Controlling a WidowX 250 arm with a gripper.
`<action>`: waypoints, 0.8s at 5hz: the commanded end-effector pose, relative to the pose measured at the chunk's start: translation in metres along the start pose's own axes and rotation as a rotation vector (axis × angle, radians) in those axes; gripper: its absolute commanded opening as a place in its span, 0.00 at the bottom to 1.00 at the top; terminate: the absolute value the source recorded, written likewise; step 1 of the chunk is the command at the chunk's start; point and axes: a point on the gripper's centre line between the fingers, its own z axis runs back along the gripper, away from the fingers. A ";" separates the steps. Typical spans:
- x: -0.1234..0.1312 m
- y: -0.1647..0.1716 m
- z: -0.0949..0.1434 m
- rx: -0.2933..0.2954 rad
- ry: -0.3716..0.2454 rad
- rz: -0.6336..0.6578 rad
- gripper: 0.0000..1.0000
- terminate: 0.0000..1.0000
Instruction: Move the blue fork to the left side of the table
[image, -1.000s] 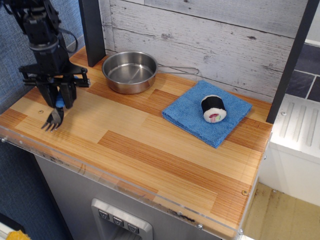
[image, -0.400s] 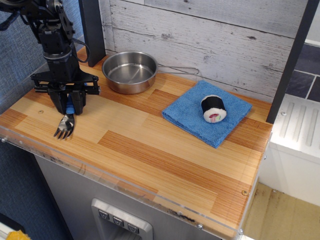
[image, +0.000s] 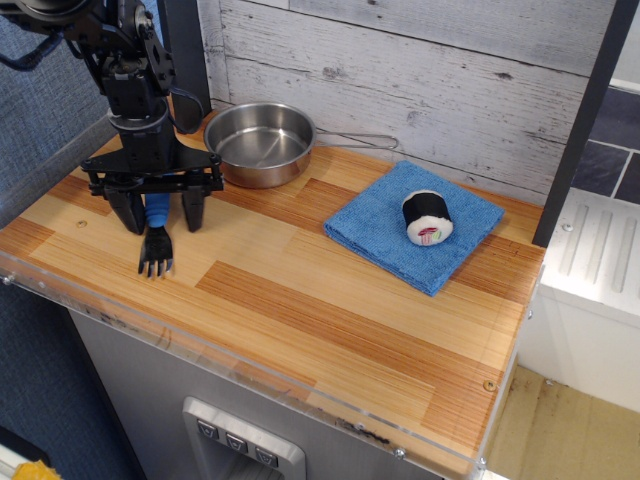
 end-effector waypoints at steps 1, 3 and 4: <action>-0.005 -0.001 0.026 -0.001 -0.057 0.014 1.00 0.00; -0.009 -0.001 0.062 -0.015 -0.099 0.055 1.00 0.00; -0.007 -0.002 0.088 -0.022 -0.155 0.065 1.00 0.00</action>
